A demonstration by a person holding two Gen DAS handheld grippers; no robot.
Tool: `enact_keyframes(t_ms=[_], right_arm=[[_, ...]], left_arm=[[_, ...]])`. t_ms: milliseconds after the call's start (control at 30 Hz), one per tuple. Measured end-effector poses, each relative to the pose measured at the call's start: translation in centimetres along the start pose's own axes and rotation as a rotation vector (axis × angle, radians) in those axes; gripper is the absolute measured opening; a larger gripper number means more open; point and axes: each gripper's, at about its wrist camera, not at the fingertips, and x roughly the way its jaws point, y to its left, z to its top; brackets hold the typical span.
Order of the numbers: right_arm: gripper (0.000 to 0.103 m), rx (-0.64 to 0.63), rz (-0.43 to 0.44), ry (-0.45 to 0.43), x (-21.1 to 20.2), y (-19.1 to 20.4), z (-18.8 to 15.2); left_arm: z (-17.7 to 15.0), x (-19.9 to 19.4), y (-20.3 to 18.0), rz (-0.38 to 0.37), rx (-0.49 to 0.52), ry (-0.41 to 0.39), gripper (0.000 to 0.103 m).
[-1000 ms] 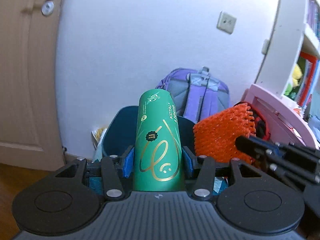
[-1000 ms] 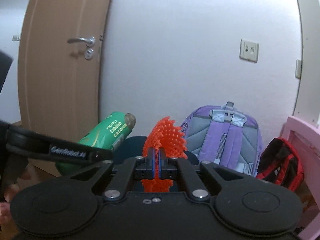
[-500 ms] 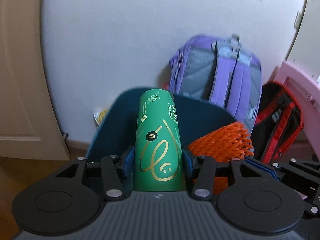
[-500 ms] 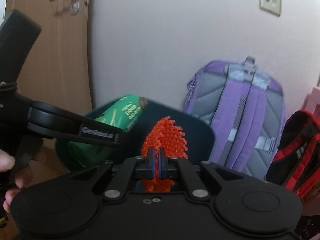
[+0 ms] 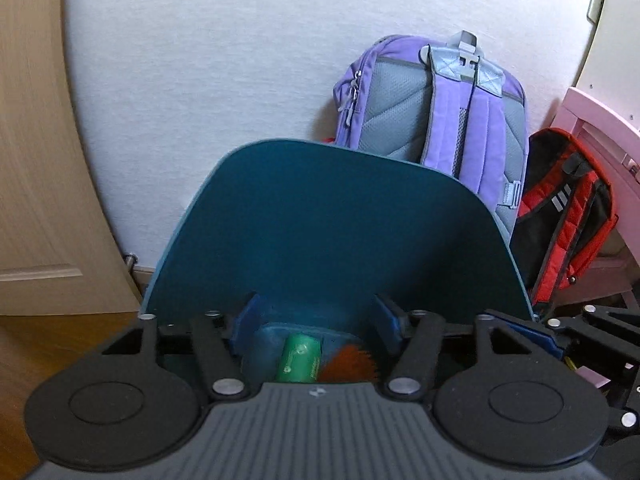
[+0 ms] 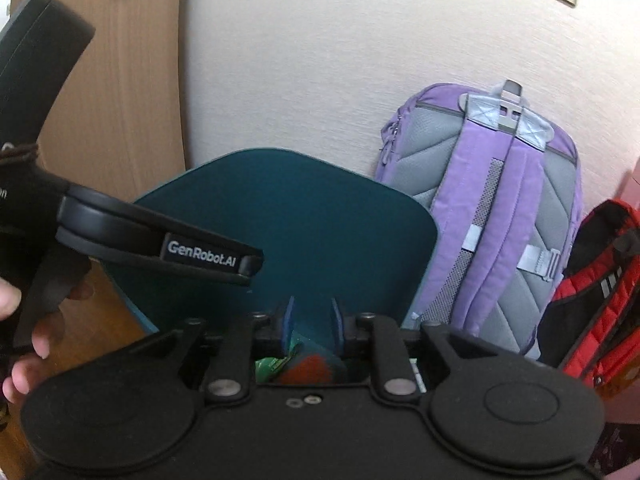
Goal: Collect trash
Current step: 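Carry the green tube and foam net up to the teal wastebasket with both tools, then open both tools to drop the tube and foam net into the wastebasket, then lower both tools back toward the remaining trash on the floor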
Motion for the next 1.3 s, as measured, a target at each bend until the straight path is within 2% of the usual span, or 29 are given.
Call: enact_keyframes(t_ms=[333, 700, 1067, 1133, 1200, 1300], right_arm=[[0.034, 0.030, -0.003, -0.055, -6.5, 0.0, -0.5], [0.038, 0.047, 0.006, -0.094, -13.7, 1.7, -3.1], [0.047, 0.062, 0.028, -0.083, -18.1, 3.0, -8.4], [0.051, 0.076, 0.033, -0.078, -18.6, 3.2, -9.5], [0.052, 0.101, 0.042, -0.073, -19.1, 3.3, -10.6], [0.060, 0.119, 0.053, -0.067, -19.5, 3.4, -12.5]], left_arm=[[-1.3, -6.1, -1.7, -0.007, 0.035, -0.062, 0.064], [-5.6, -13.8, -2.7, -0.019, 0.056, -0.093, 0.064], [-11.6, -18.7, -3.3, -0.033, 0.084, -0.084, 0.064], [-12.9, -19.2, -3.3, -0.038, 0.086, -0.079, 0.070], [-14.2, -19.7, -3.3, -0.040, 0.092, -0.079, 0.072], [-16.1, -20.1, -3.4, -0.050, 0.103, -0.068, 0.074]])
